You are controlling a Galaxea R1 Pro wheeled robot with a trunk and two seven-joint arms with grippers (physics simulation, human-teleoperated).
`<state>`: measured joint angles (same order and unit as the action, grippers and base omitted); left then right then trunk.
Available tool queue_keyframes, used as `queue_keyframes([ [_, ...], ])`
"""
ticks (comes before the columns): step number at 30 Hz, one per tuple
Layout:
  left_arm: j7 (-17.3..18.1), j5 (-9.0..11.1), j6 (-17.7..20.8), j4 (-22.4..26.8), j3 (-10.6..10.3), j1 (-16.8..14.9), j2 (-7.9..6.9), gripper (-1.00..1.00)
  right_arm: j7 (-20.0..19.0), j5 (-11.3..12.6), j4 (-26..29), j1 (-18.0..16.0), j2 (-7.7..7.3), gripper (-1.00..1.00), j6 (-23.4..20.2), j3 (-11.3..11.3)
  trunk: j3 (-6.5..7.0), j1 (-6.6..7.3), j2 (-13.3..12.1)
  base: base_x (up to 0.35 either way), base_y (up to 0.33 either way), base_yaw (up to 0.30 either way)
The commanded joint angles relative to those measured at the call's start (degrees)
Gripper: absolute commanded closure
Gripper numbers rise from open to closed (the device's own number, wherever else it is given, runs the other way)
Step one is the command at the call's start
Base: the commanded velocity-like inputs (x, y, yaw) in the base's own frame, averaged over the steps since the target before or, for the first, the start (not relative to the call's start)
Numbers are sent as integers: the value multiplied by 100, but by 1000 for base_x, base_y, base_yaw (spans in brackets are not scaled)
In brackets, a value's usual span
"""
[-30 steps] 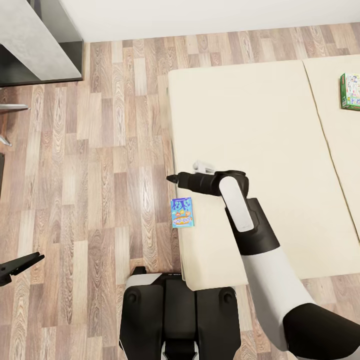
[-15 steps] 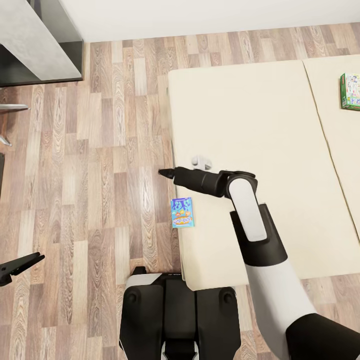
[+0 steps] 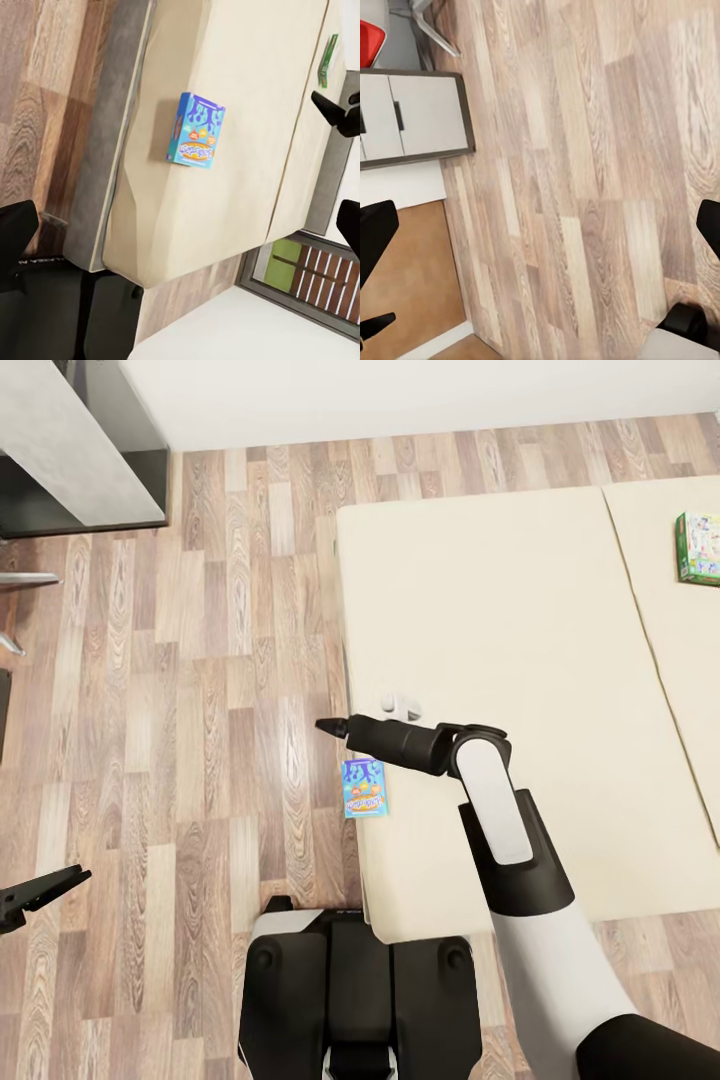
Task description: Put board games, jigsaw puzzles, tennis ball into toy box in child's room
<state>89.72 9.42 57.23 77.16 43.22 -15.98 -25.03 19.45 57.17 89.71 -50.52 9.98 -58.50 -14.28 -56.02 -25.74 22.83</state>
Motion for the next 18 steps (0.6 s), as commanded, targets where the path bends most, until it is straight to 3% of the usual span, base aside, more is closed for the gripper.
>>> queue_keyframes([
  [1, 28, -10, 61, 1, 2, -1, 1, -100, 54, 58, 4, 19, 2, -100, -11, -1, 3, -4, 9, 0, 0, 0],
  [18, 28, -10, 52, -3, 2, -1, 8, -100, 9, 83, 2, 210, 2, -100, -12, -5, 142, -4, 9, 0, 0, 0],
])
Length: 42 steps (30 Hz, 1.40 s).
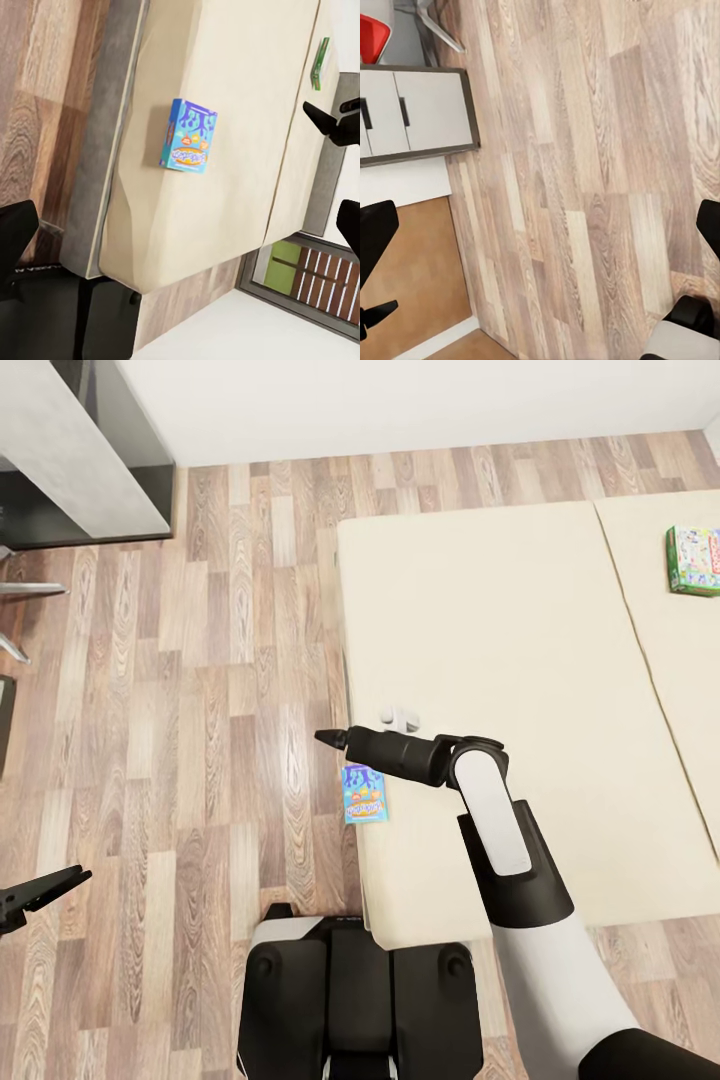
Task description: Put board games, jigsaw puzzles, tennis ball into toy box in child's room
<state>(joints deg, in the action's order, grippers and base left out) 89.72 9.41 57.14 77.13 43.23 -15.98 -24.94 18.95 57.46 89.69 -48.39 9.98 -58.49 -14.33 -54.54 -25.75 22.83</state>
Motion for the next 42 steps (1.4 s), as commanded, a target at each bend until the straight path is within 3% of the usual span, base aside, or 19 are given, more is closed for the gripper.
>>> queue_keyframes([
  [1, 28, -11, 61, 1, 2, -1, 0, -100, 59, 54, 4, -2, 2, -100, -13, -1, -2, -4, 9, 0, 0, 0],
  [24, 28, -18, 44, -126, 6, -1, -10, -100, 64, 55, 4, 22, 2, -100, 4, -118, 16, -4, 9, 0, 0, 0],
  [35, 28, -23, 29, -164, 2, -1, -7, -100, 63, 55, 6, 58, 2, -100, 4, -138, 96, -4, 9, 0, 0, 0],
  [42, 28, -27, 19, -226, 5, -1, -9, -100, 58, 55, 5, 135, 2, -100, 53, -308, 161, -4, 9, 0, 0, 0],
])
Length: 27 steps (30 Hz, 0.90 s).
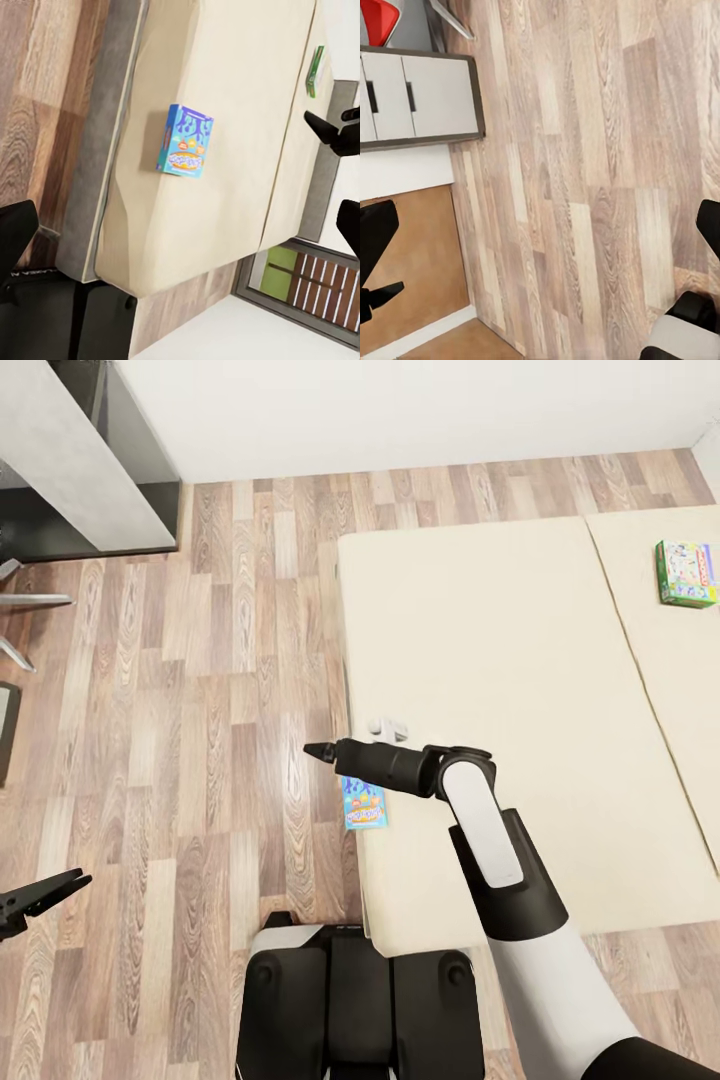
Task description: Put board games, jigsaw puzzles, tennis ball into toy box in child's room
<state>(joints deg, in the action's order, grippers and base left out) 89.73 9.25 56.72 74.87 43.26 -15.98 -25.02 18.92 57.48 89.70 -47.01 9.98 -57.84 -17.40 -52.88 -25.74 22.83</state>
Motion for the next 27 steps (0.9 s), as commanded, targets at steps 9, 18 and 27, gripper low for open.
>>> queue_keyframes([
  [9, 28, -6, 59, -14, 5, -1, -6, -100, 67, 53, 4, 15, 2, -100, 178, -78, 79, -4, 9, 0, 0, 0],
  [18, 28, 2, 59, -23, 8, -1, -16, -100, 68, 53, 4, 16, 2, -100, 216, -91, 165, -4, 9, 0, 0, 0],
  [27, 28, -1, 59, -25, 8, -1, -13, -100, 68, 53, 8, 17, 2, -100, 220, -88, 250, -4, 9, 0, 0, 0],
])
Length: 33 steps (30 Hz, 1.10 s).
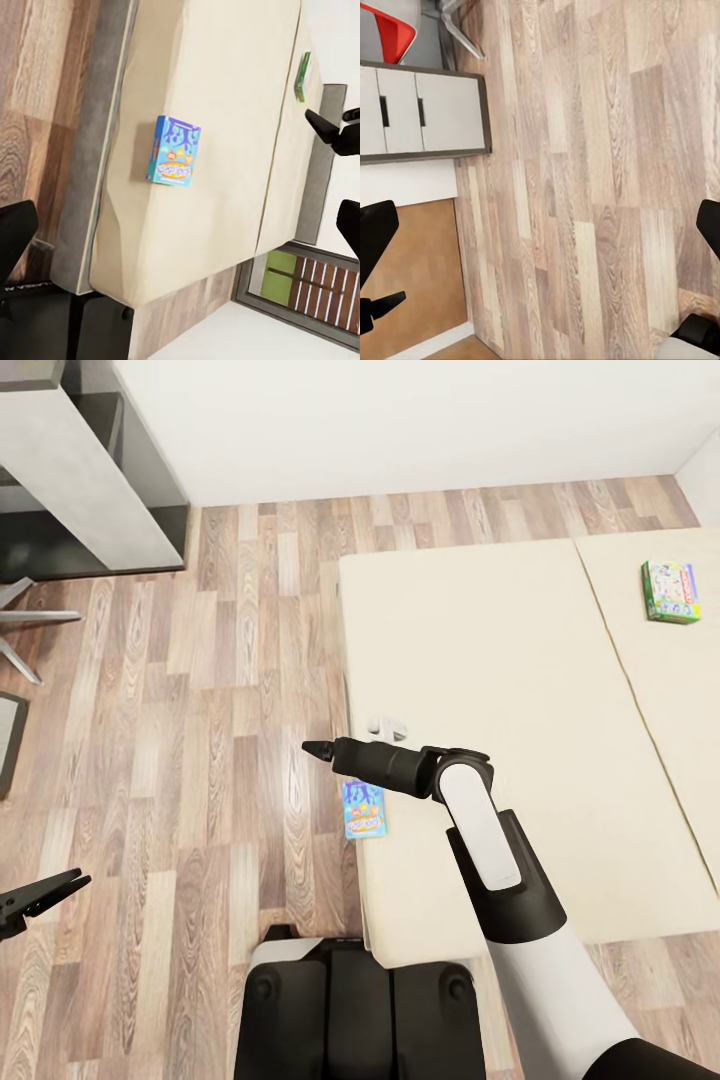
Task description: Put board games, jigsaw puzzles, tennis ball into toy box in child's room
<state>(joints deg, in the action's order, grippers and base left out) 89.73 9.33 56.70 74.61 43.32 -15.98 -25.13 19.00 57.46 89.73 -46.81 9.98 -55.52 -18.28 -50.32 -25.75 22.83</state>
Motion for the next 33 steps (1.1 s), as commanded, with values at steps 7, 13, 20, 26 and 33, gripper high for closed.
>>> queue_keyframes([
  [7, 28, -10, 61, 1, 1, -2, -4, -100, 60, 55, 5, -2, 2, -100, -12, 0, 61, -4, 8, 0, 0, 0],
  [13, 28, -10, 61, -1, 3, -2, -7, -100, 54, 55, 6, 2, 2, -100, -12, -2, 117, -4, 8, 0, 0, 0],
  [20, 28, -3, 61, -7, 8, -2, -16, -100, 52, 55, 7, 11, 2, -100, -18, 0, 184, -4, 8, 0, 0, 0],
  [26, 28, -4, 61, -11, 10, -2, -18, -100, 44, 55, 5, 47, 2, -100, -20, -4, 241, -4, 8, 0, 0, 0],
  [33, 28, -3, 61, -16, 10, -2, -18, -100, 43, 55, 3, 61, 2, -100, -20, -7, 307, -4, 8, 0, 0, 0],
])
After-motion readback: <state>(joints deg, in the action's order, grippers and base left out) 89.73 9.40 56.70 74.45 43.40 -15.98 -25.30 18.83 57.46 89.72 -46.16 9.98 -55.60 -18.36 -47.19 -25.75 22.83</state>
